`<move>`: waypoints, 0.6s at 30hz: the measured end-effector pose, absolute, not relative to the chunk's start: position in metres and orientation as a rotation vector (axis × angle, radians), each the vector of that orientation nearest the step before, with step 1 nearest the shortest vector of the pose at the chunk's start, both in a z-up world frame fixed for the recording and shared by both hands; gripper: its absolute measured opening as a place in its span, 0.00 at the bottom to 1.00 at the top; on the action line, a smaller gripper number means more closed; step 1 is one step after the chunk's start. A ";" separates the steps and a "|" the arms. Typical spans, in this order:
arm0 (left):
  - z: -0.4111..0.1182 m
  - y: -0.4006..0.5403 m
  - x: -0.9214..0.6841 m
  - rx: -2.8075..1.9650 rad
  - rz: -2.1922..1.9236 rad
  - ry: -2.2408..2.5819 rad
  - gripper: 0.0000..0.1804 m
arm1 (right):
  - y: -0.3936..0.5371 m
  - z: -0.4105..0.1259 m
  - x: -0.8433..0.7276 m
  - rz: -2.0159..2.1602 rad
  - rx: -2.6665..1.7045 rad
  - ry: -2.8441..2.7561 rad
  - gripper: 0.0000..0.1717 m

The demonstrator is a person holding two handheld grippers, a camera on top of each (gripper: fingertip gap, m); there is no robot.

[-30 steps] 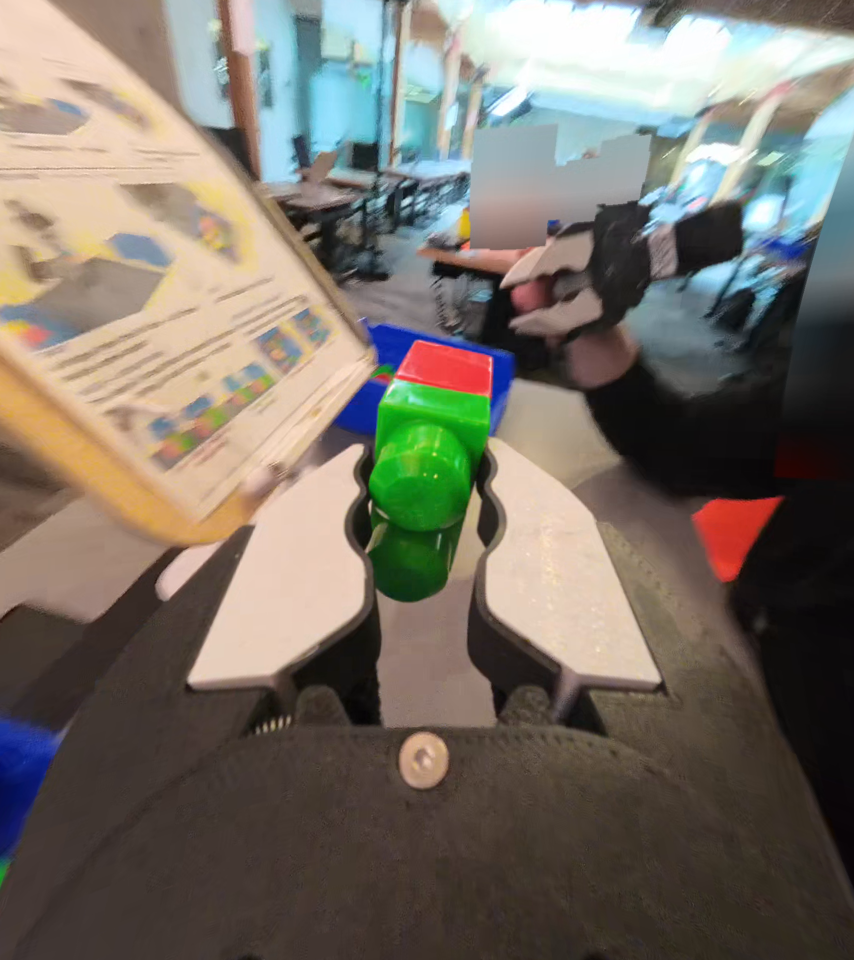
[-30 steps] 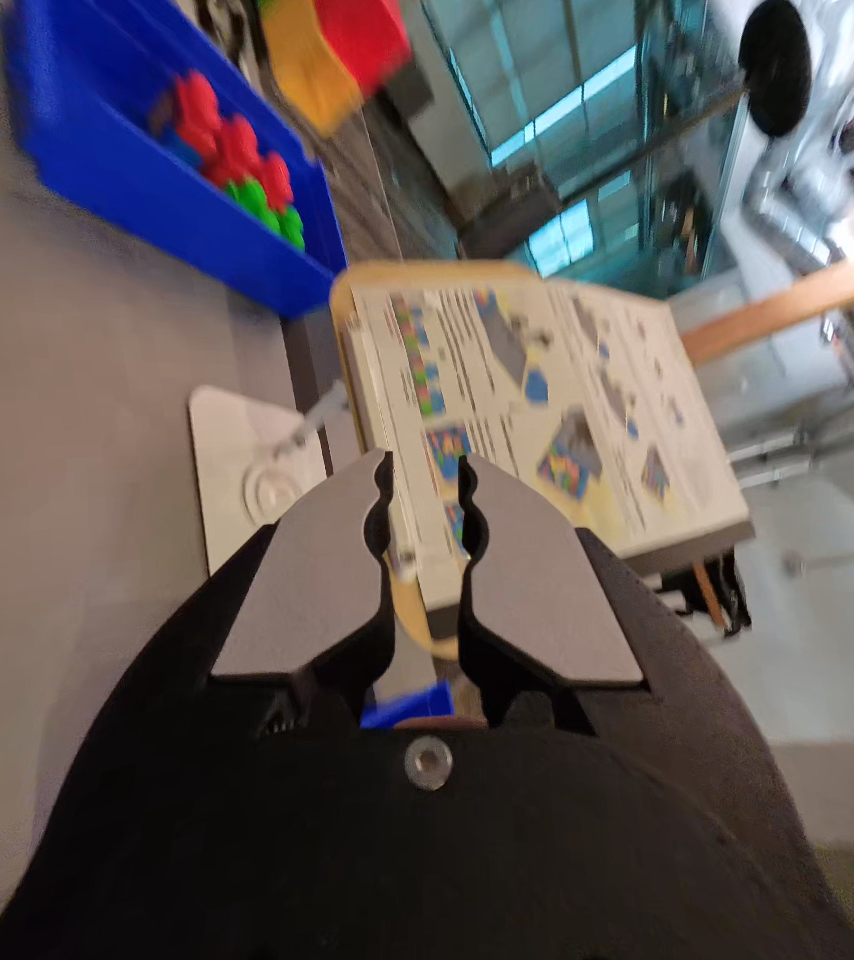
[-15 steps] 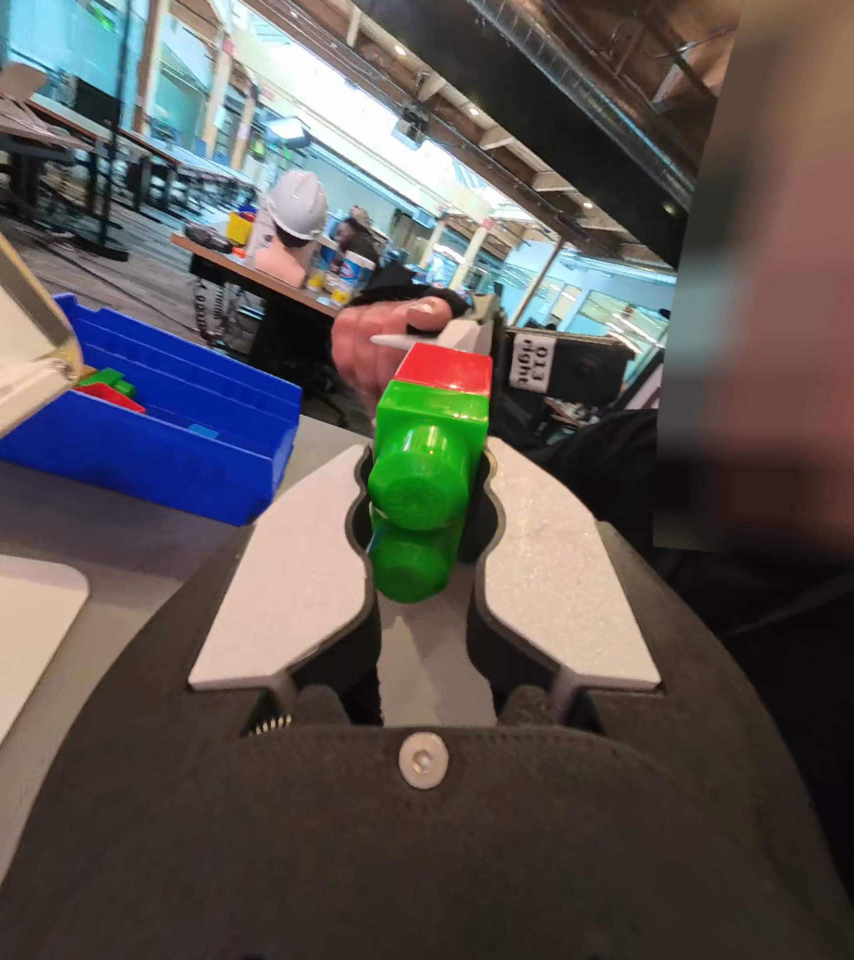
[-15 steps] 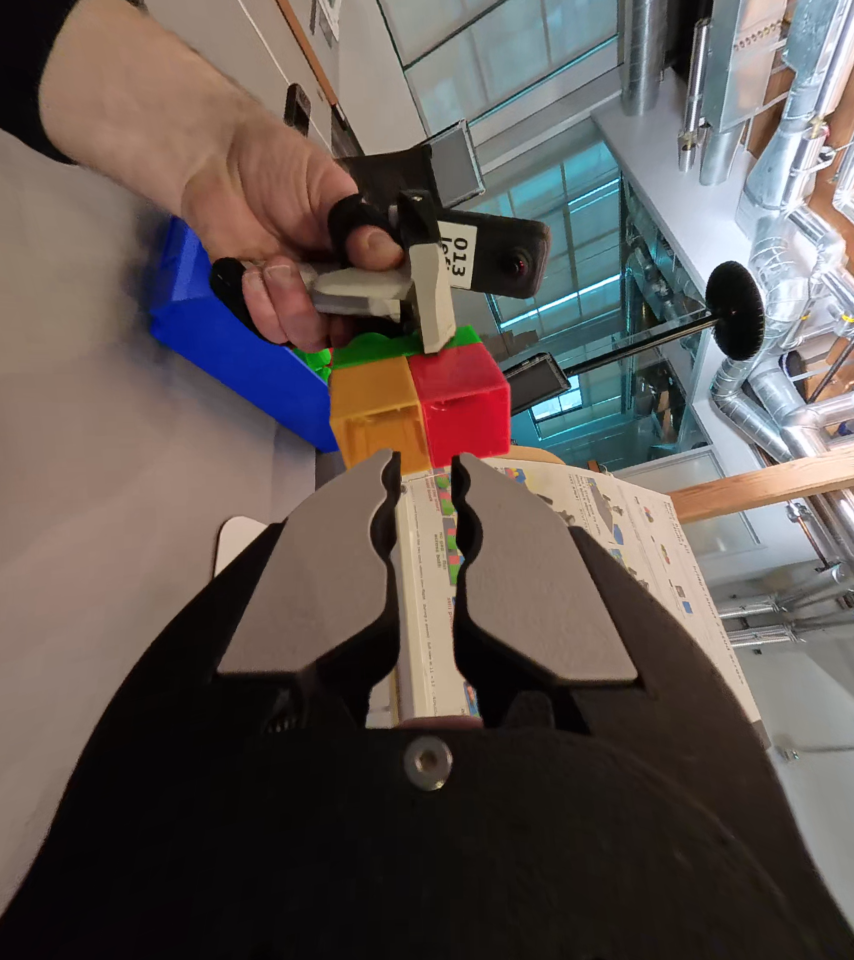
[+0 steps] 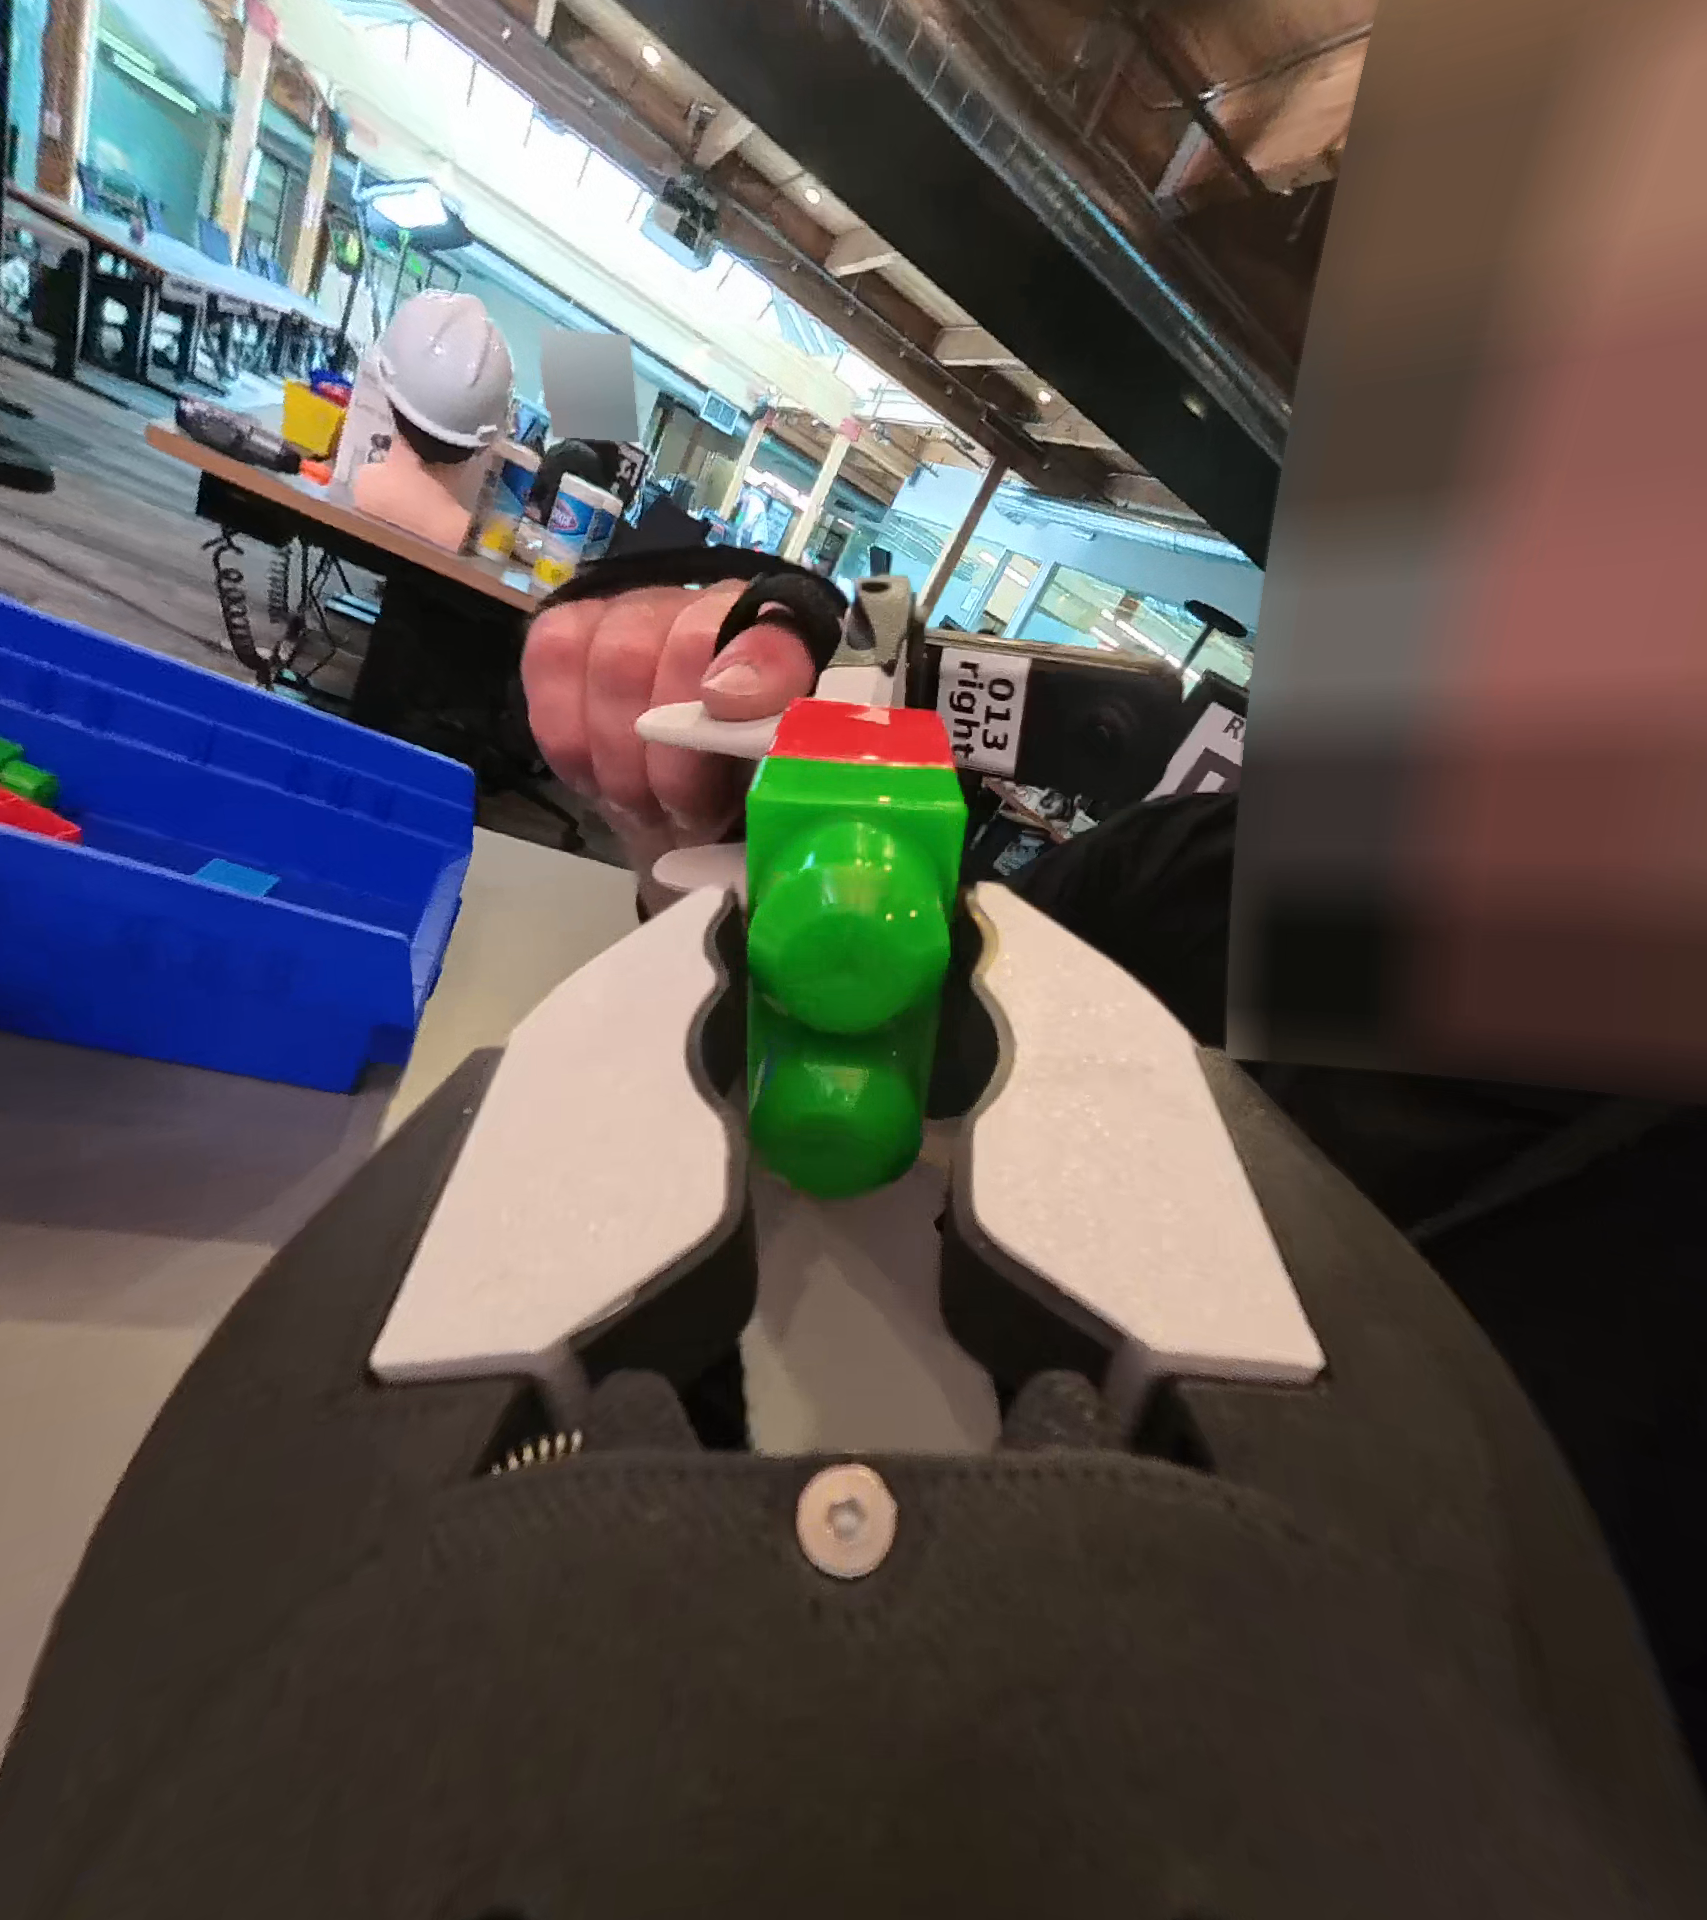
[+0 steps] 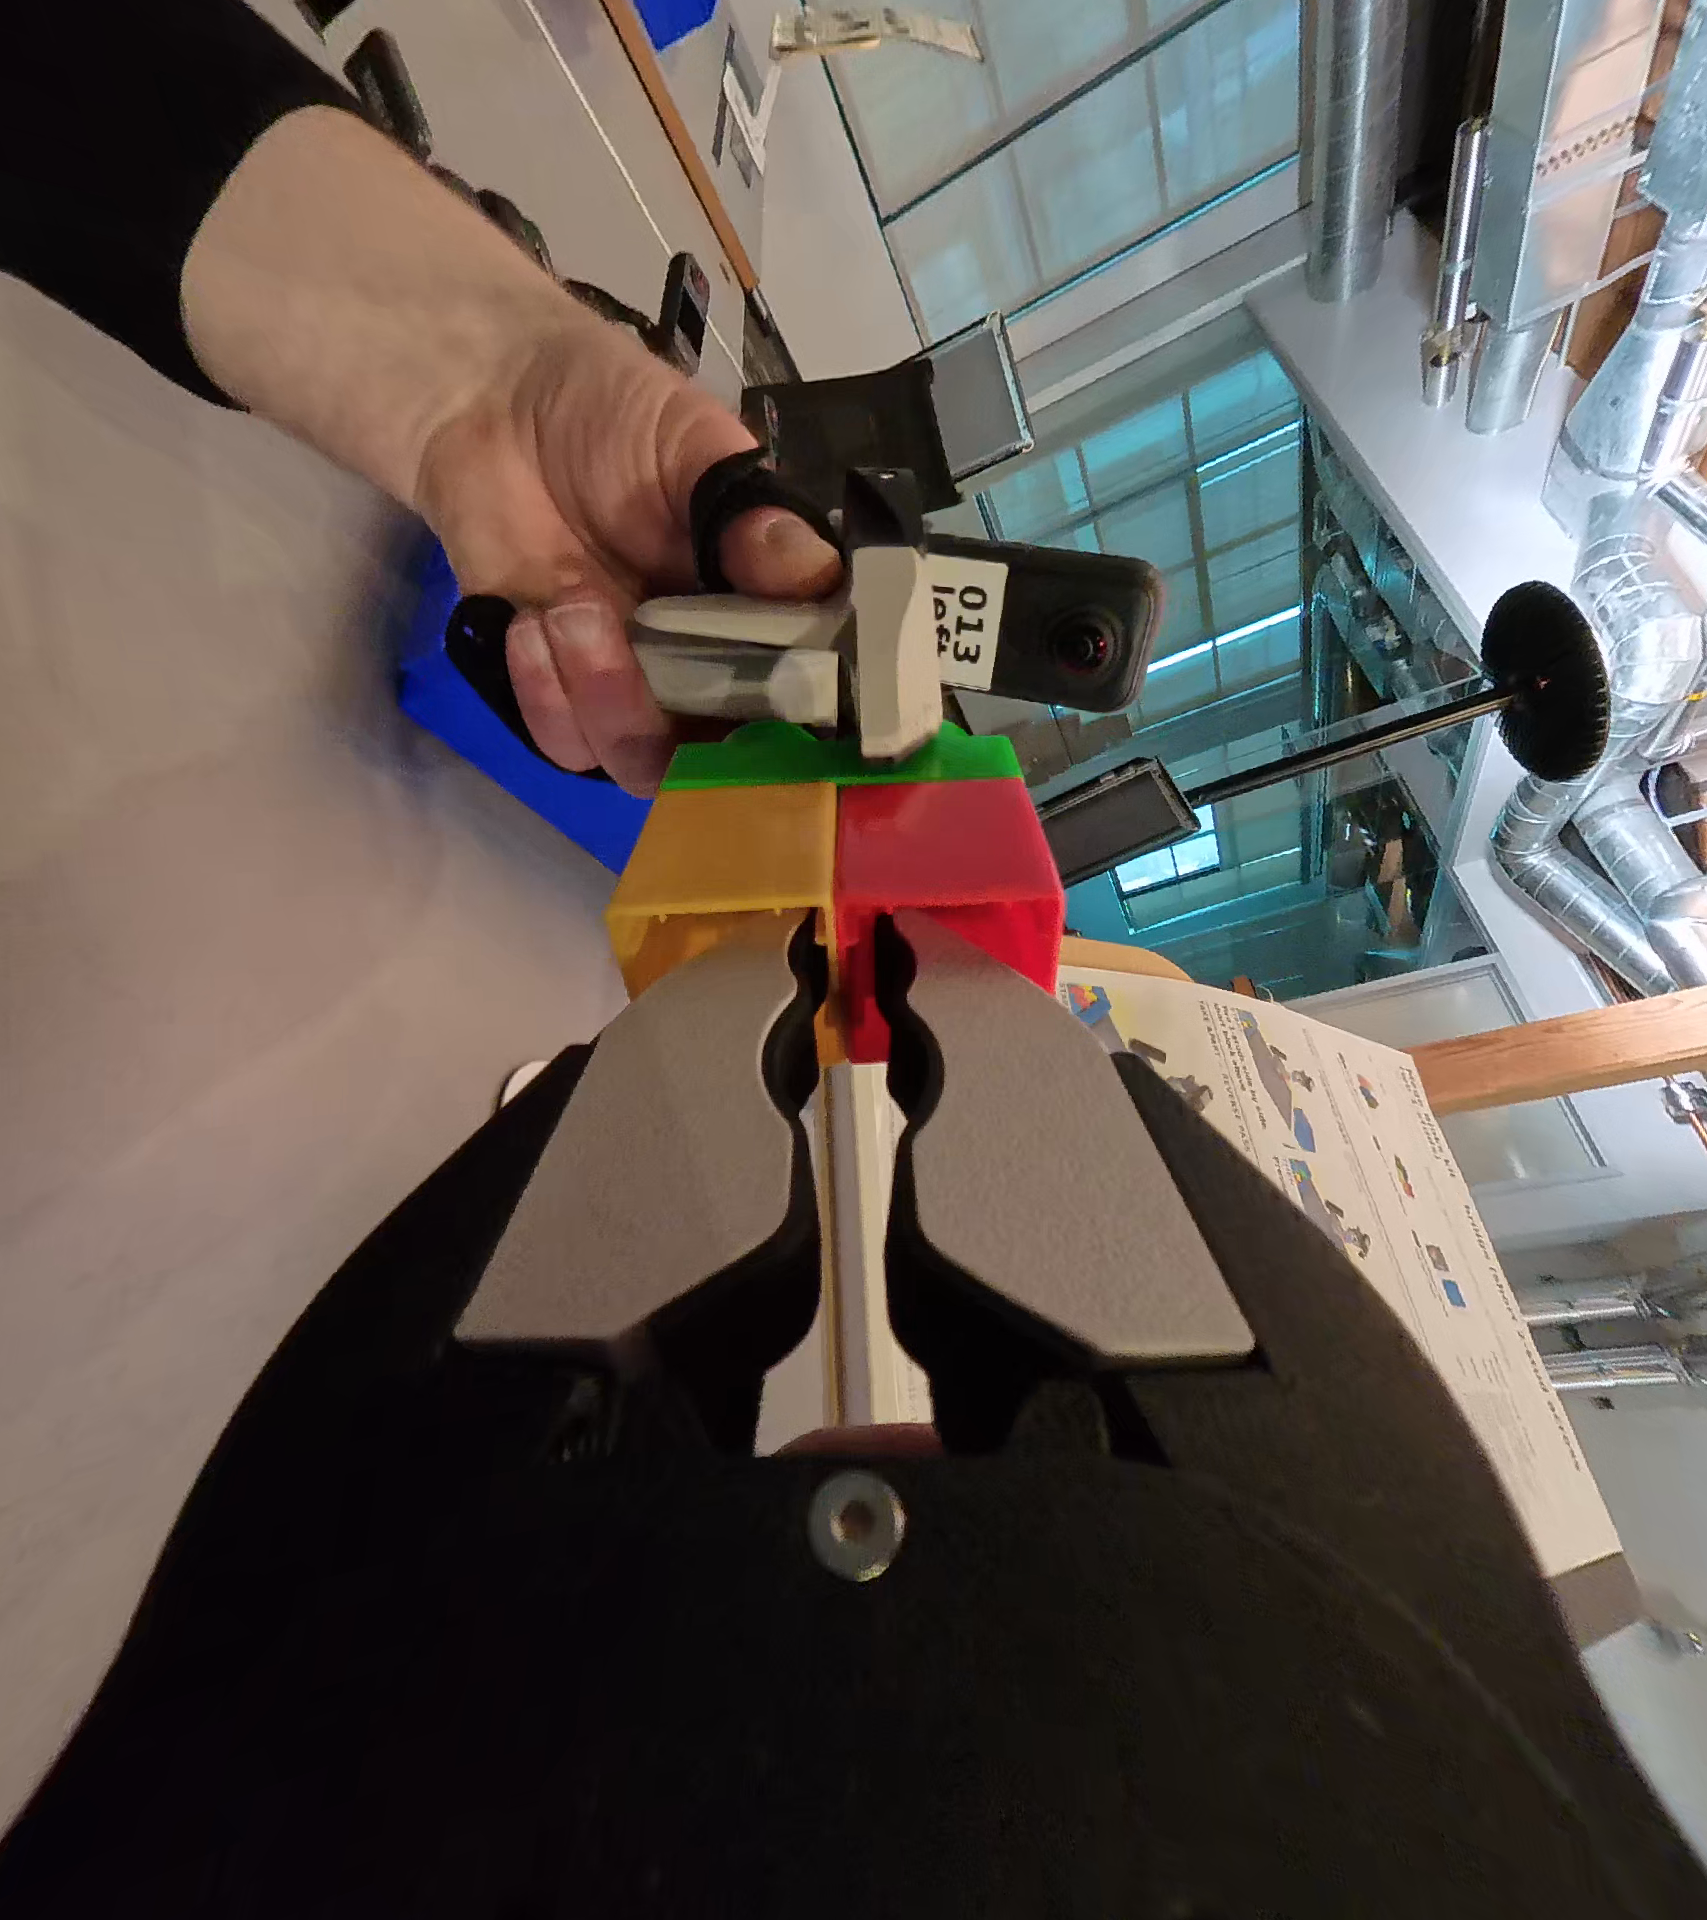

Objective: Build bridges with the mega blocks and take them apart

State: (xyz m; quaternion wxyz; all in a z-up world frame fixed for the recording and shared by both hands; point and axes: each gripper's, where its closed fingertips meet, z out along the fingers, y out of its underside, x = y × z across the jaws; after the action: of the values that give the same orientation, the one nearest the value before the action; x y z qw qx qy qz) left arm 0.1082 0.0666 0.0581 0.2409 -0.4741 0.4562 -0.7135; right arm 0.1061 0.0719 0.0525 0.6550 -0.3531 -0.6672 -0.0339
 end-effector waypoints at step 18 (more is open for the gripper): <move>0.103 0.049 0.092 -1.124 -1.741 1.212 0.21 | 0.045 0.095 0.139 -0.104 -0.712 -1.441 0.05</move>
State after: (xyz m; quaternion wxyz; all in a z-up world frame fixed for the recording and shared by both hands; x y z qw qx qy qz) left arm 0.0923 0.0492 0.1032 0.3620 -0.4365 0.4706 -0.6760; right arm 0.1386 0.0453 0.0952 0.6929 -0.3189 -0.6450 -0.0465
